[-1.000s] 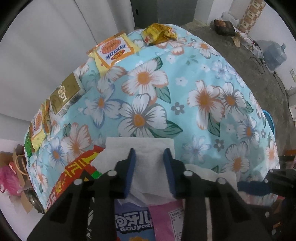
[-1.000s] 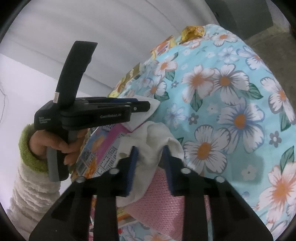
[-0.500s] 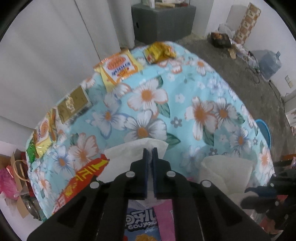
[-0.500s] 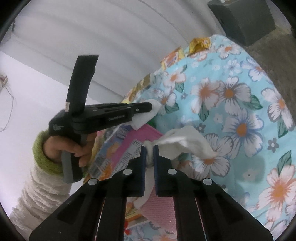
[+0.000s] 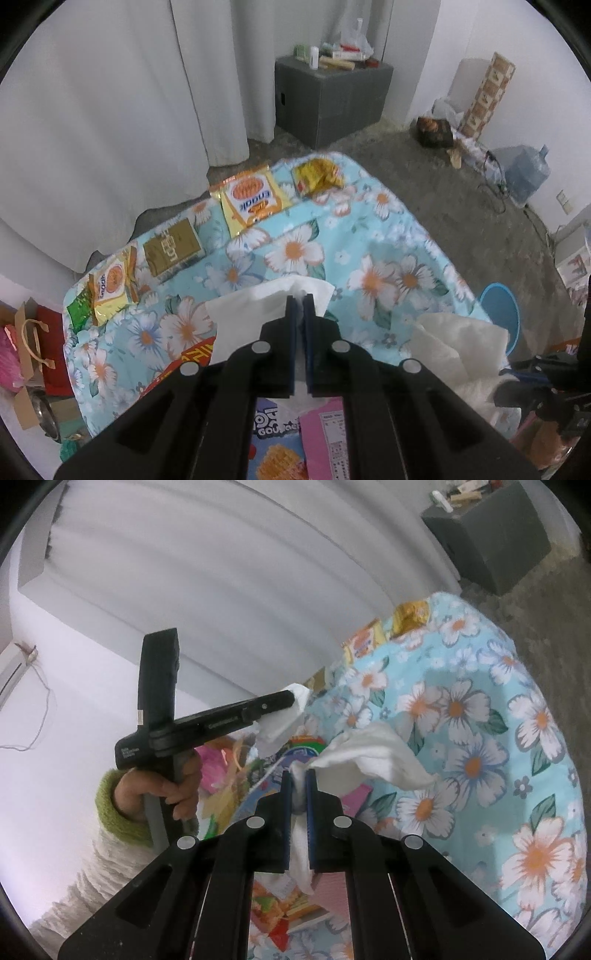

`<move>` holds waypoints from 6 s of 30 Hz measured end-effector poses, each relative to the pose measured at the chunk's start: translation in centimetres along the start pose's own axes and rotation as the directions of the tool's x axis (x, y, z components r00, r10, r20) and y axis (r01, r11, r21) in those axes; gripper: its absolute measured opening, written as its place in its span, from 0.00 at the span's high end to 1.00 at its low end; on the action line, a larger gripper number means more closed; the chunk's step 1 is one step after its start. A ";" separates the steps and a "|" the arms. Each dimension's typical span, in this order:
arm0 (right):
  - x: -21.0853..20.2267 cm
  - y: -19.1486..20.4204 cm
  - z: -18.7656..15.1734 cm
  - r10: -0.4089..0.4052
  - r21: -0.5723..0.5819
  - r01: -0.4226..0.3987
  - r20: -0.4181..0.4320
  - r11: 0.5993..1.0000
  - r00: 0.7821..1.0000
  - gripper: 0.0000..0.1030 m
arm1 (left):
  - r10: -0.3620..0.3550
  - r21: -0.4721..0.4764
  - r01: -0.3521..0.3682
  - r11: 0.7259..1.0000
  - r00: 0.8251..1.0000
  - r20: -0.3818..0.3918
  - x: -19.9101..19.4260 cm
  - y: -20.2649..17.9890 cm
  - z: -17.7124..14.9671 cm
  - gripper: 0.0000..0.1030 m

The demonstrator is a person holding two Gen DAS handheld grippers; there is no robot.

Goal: Collect trash
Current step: 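Carry both tissues over the blue wastebasket and open both tools, then move both open tools back over the bed, then close right tool on the pink sponge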

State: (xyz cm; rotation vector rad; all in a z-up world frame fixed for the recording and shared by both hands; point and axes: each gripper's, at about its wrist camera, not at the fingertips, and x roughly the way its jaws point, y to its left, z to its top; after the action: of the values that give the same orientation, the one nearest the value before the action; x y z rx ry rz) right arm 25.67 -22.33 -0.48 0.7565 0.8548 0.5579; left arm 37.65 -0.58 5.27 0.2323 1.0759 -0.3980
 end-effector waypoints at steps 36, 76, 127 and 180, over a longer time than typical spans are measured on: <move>-16.1 -2.1 -4.7 -0.141 0.054 0.132 0.246 0.990 0.959 0.95 | -0.264 0.104 0.250 0.963 0.951 0.163 -7.2 -13.2 -2.6 0.97; -33.7 -27.2 -14.9 -0.760 0.625 0.512 0.213 0.589 0.614 0.79 | -0.477 0.260 0.583 0.769 0.796 -0.374 16.0 -54.8 -4.9 0.92; -14.5 -2.9 -10.3 -0.176 0.152 0.159 0.106 0.976 0.979 0.30 | -0.146 0.033 0.144 0.989 0.915 0.377 -13.0 -9.0 -20.3 0.12; 0.6 -8.1 -9.4 0.041 0.418 0.009 -0.111 0.908 0.993 0.65 | -0.104 -0.176 0.195 0.965 0.899 0.426 -11.5 2.9 -22.4 0.10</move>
State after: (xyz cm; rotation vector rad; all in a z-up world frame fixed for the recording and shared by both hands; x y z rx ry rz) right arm 19.36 -23.49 -11.12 1.1315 1.0971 0.4397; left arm 16.10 12.69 5.12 -0.1290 0.7094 -0.4429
